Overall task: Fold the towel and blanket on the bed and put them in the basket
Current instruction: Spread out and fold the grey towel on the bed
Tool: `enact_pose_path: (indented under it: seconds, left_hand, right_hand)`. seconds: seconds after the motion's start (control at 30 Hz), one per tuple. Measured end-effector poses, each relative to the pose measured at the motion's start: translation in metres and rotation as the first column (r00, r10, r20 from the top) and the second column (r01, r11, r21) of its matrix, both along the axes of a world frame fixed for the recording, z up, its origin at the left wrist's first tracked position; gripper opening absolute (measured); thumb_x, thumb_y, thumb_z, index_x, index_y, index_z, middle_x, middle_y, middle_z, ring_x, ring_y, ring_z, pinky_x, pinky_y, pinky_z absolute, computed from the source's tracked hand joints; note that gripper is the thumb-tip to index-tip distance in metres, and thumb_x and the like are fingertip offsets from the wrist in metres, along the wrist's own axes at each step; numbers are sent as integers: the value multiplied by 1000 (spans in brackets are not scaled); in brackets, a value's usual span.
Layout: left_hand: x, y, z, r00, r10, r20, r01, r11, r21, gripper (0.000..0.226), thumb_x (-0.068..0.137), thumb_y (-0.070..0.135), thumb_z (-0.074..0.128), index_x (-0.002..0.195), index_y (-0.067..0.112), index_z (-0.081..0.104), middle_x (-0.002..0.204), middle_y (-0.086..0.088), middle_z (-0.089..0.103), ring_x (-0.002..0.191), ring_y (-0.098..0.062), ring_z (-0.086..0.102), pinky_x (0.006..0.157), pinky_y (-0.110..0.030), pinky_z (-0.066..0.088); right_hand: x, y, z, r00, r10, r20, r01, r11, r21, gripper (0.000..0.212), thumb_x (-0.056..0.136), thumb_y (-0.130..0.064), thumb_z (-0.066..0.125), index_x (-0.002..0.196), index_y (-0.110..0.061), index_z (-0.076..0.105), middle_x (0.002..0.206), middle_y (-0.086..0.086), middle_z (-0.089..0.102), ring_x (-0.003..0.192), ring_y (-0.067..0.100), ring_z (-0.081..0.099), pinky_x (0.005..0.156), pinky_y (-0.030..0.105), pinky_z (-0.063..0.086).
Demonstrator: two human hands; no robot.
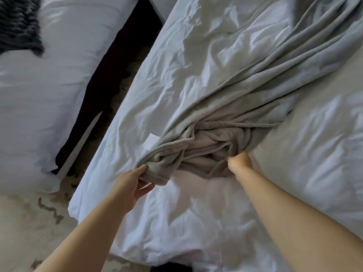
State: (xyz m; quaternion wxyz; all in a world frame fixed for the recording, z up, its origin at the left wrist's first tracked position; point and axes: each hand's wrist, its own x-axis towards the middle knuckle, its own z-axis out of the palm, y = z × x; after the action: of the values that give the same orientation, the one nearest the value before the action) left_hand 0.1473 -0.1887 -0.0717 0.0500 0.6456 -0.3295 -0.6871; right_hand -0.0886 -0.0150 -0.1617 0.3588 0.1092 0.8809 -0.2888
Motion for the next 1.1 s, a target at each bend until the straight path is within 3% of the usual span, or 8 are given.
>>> enact_pose_path:
  seconds: [0.27,0.53,0.67,0.73,0.83,0.9,1.0,1.1]
  left_hand:
    - [-25,27,30,1000,-15,-15,15,1000,13,6,95,9,53,91,5,56,56,-5,70,49,-15,68,44,-28,55]
    - [-67,41,94,997,-81,-22,76,983,-166,15,95,9,49,110,7,49,78,-13,58,56,-21,62,34,-25,49]
    - [-69,74,82,966,-221,132,242,956,-168,12,95,5,42,106,6,47,76,-15,56,57,-25,58,42,-32,50]
    - [-53,88,72,921,-282,268,328,933,-145,12,95,6,37,99,4,47,70,-17,53,52,-26,52,48,-32,45]
    - [-19,103,57,719,-513,468,620,778,-100,15,91,9,37,83,1,48,61,-15,48,46,-22,46,49,-25,36]
    - [-5,115,57,628,-607,488,711,702,-42,19,90,9,36,79,1,50,54,-15,52,46,-24,52,49,-23,37]
    - [-16,122,60,602,-651,462,750,660,-46,23,89,7,40,76,-1,56,55,-17,60,47,-26,59,47,-24,41]
    - [-44,126,68,549,-679,487,809,579,-106,24,91,10,44,70,4,53,69,-13,58,60,-25,57,54,-28,48]
  right_hand:
    - [-23,103,64,957,33,-288,4,992,129,29,87,-4,49,106,2,69,110,29,66,102,46,60,87,44,51]
    - [-35,306,194,766,-424,-483,503,864,39,29,79,5,53,92,-10,73,96,25,70,85,41,67,68,46,60]
    - [16,346,189,767,-555,-320,570,820,-56,26,85,6,49,95,-5,70,79,17,65,77,38,65,68,48,59]
    - [46,361,174,713,-679,-174,670,733,-117,28,86,10,45,106,8,65,88,20,63,81,39,62,61,43,57]
    - [90,365,155,565,-820,94,815,536,-219,25,87,16,38,103,10,56,105,23,53,92,38,53,69,46,51]
    - [105,358,153,543,-815,203,830,485,-275,14,87,12,44,85,3,55,93,20,53,85,35,51,65,44,52]
    - [101,347,158,590,-781,205,794,516,-320,14,88,2,53,74,-2,55,77,16,55,68,29,52,63,40,49]
    - [78,334,164,693,-699,174,711,625,-322,13,87,3,58,76,-1,56,71,14,54,59,25,49,41,27,44]
